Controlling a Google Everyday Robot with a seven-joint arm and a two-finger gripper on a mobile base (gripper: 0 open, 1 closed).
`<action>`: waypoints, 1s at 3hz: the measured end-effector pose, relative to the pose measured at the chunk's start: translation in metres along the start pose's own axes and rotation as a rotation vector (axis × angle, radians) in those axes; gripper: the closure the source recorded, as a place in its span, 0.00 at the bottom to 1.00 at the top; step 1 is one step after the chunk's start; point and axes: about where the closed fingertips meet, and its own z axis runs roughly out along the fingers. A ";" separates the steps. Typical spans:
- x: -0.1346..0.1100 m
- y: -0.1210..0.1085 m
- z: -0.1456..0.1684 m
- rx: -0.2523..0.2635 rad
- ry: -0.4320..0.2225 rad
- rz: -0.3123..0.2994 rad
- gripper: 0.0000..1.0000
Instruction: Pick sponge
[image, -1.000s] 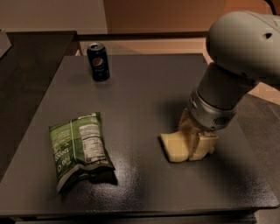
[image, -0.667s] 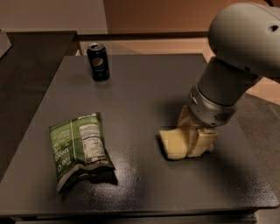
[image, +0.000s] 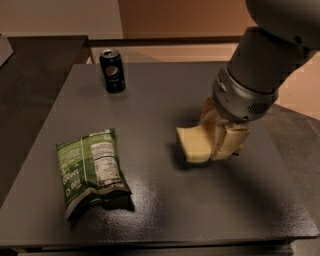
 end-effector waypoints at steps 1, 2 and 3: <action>-0.013 -0.009 -0.039 0.059 -0.010 -0.021 1.00; -0.026 -0.013 -0.069 0.104 -0.021 -0.048 1.00; -0.035 -0.015 -0.088 0.142 -0.035 -0.058 1.00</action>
Offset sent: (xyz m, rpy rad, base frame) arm -0.0036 0.0184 0.1103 0.0547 -0.1390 0.0534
